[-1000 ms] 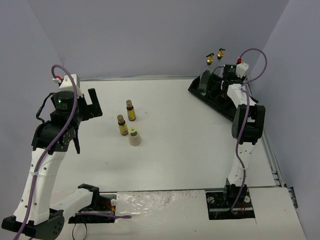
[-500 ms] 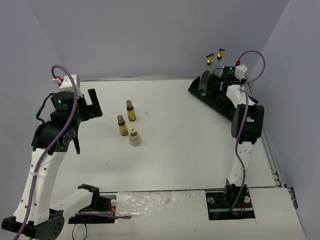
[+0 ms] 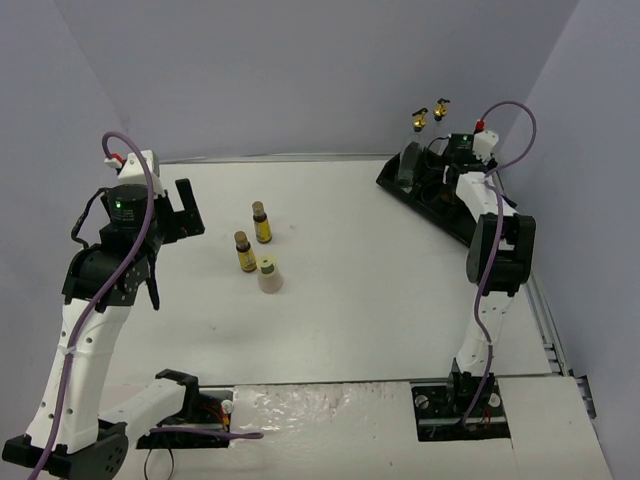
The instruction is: Organize the condiment bottles
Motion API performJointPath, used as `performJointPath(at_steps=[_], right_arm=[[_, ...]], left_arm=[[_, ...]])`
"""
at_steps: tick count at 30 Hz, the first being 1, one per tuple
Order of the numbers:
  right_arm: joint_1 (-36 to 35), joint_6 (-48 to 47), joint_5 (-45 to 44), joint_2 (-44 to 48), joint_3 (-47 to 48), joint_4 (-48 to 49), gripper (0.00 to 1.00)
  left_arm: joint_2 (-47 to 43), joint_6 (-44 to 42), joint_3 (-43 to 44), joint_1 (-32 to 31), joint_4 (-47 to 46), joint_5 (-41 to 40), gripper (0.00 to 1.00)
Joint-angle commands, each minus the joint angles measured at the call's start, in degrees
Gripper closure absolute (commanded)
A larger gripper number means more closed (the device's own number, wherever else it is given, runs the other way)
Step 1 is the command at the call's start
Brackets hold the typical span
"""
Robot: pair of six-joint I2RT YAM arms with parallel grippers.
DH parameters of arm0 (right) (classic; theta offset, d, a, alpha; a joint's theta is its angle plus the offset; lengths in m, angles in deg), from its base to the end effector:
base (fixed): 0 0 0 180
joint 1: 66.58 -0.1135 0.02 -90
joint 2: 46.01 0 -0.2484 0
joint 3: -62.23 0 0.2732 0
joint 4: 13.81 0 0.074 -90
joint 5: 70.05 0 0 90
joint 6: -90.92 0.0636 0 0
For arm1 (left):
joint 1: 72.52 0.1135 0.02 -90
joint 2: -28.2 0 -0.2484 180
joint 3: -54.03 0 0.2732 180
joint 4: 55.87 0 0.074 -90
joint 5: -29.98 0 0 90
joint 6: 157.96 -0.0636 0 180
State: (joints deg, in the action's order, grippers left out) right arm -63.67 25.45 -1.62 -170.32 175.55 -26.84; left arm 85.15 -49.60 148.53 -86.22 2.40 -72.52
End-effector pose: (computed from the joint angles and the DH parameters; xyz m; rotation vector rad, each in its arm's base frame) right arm 0.5479 -0.0513 0.2124 0.6954 1.8337 -0.1272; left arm 0.2252 -0.0407 0.4401 -0.2234 1.9139 -0.1643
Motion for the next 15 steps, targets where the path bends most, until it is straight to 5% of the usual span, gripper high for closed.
performJointPath(at_steps=[1, 10, 15], right_arm=[[-1.2, 2.6, -2.1, 12.6, -3.7, 2.1, 0.19], [-10.7, 6.5, -0.4, 26.7, -15.2, 1.4, 0.16], [-24.8, 3.2, 6.2, 30.4, -18.7, -1.6, 0.14]], left_arm=[[-0.2, -0.7, 1.5, 0.6, -3.2, -0.7, 0.03], [1.0, -0.2, 1.2, 0.7, -3.0, -0.6, 0.03], [0.8, -0.1, 1.9, 0.8, -1.7, -0.7, 0.03]])
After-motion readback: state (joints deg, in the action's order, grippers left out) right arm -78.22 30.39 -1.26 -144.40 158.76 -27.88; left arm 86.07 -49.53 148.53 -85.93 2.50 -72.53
